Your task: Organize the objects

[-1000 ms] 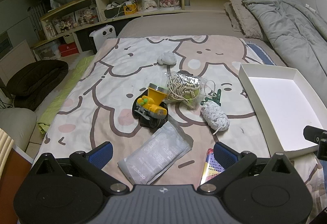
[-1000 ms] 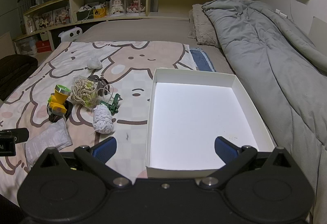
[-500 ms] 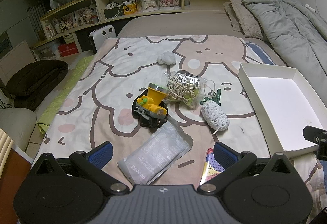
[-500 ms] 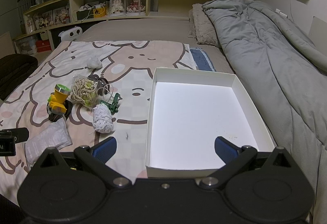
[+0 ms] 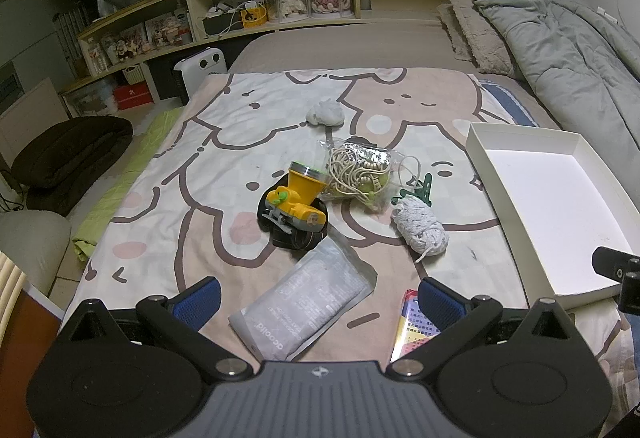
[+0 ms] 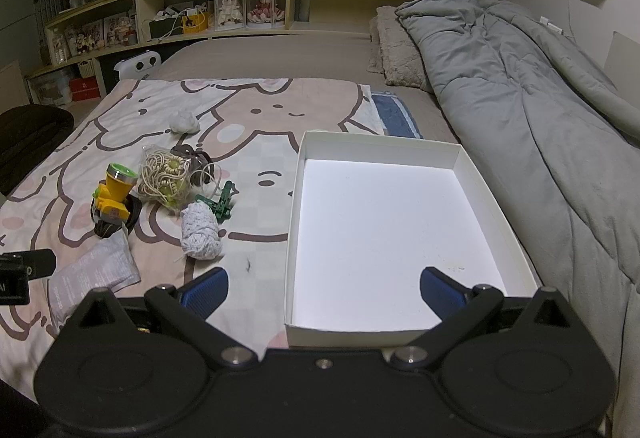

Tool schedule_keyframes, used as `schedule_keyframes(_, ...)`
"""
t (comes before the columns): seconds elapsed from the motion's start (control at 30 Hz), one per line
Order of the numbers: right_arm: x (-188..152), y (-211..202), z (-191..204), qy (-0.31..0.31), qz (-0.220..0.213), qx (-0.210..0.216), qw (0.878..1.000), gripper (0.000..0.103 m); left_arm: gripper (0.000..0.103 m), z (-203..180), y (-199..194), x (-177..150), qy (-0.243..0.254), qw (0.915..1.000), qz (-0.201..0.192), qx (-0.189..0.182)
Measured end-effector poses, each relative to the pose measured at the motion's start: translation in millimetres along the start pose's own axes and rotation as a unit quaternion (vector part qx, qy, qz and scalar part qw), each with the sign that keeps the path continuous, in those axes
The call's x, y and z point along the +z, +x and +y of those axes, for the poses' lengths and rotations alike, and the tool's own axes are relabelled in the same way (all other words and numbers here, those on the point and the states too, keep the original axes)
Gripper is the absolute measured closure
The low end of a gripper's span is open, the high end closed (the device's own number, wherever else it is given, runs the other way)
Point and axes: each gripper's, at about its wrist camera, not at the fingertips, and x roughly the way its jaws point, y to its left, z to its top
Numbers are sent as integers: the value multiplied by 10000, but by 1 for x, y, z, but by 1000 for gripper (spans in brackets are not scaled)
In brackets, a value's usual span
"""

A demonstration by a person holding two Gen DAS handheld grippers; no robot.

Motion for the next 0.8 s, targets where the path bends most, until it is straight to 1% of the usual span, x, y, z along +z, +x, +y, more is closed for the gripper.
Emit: schedule_keyframes(0.8,3,2,0,-3,9,-3,10000,0,0,0,0,0,5,10000,5,-5)
